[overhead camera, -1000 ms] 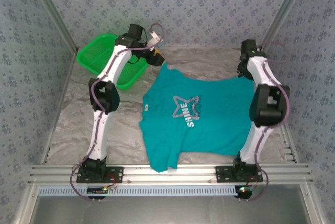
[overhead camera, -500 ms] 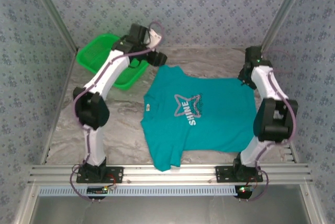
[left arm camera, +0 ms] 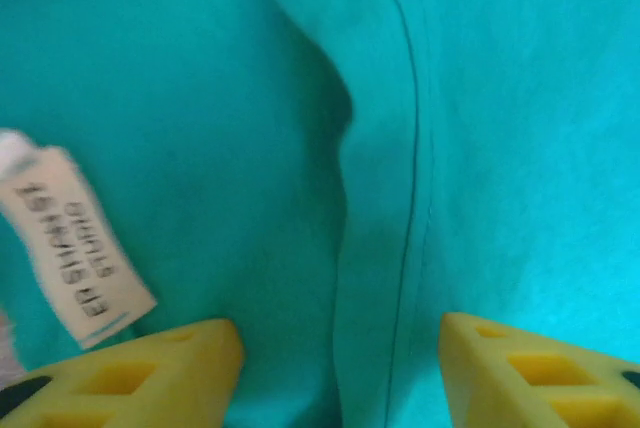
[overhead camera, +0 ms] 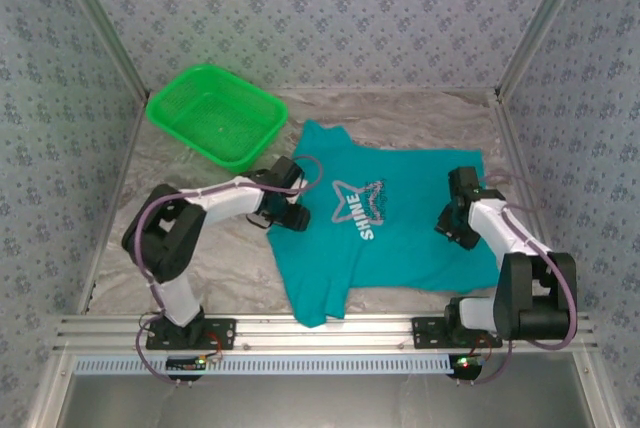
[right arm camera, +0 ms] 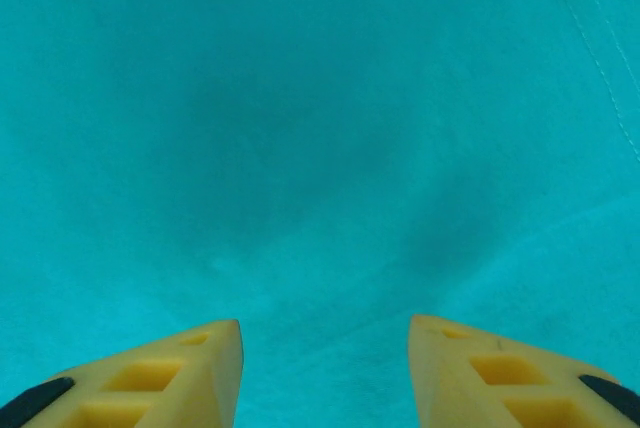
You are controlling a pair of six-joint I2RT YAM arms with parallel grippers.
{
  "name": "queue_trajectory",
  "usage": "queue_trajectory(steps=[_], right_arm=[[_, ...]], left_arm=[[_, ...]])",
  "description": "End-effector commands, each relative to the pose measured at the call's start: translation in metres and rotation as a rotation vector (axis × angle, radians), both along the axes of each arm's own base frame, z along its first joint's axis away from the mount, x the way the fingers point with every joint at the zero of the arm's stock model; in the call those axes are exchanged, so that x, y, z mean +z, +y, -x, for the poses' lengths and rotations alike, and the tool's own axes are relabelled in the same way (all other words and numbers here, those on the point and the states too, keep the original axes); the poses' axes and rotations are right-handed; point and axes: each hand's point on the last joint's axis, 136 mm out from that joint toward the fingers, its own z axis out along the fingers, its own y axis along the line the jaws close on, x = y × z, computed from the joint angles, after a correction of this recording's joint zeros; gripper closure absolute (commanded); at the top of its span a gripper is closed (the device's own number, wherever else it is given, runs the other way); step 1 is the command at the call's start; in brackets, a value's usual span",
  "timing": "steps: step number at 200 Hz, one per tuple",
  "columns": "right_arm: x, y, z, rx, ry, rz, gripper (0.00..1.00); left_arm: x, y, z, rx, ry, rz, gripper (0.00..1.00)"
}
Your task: Fold the inside-out t-shirt
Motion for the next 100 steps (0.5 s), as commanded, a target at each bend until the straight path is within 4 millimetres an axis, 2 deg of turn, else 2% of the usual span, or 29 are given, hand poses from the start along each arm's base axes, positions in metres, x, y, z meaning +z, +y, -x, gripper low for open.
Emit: queue_trajectory(steps=[1,15,27,51,65,80,90,100], right_arm=[[-0.006,0.001,-0.002,-0.041,-0.035,-0.036,0.52],[-0.013,0.004,-0.002,-0.045,-0.03,-0.061,0.53],[-0.016,0.007,-0.011,-0.052,-0.048,-0.083,0.53],[-0.017,0.004,-0.019,-0.058,-0.039,-0.082,0.53],[-0.008,0.002,-0.023,-0.067,-0.045,-0.091,0.52],[0.005,-0.007,-0.008,-0.122,-0.024,-0.059,0.51],[0.013,-0.013,0.001,-0.149,-0.038,-0.052,0.37],[0.021,-0.018,0.006,-0.159,-0.072,-0.041,0.34]], left_arm=[[-0.015,0.049,0.001,0.143,0.0,-0.081,0.45],[-0.022,0.069,0.006,0.179,0.019,-0.097,0.48],[-0.025,0.083,0.008,0.215,0.031,-0.108,0.48],[-0.018,0.09,0.006,0.254,0.034,-0.055,0.47],[0.002,0.081,0.003,0.21,0.001,-0.015,0.46],[0.032,0.061,0.006,0.104,-0.07,0.025,0.43],[0.056,0.041,0.014,-0.019,-0.131,0.059,0.42],[0.074,0.02,0.027,-0.152,-0.181,0.082,0.4]])
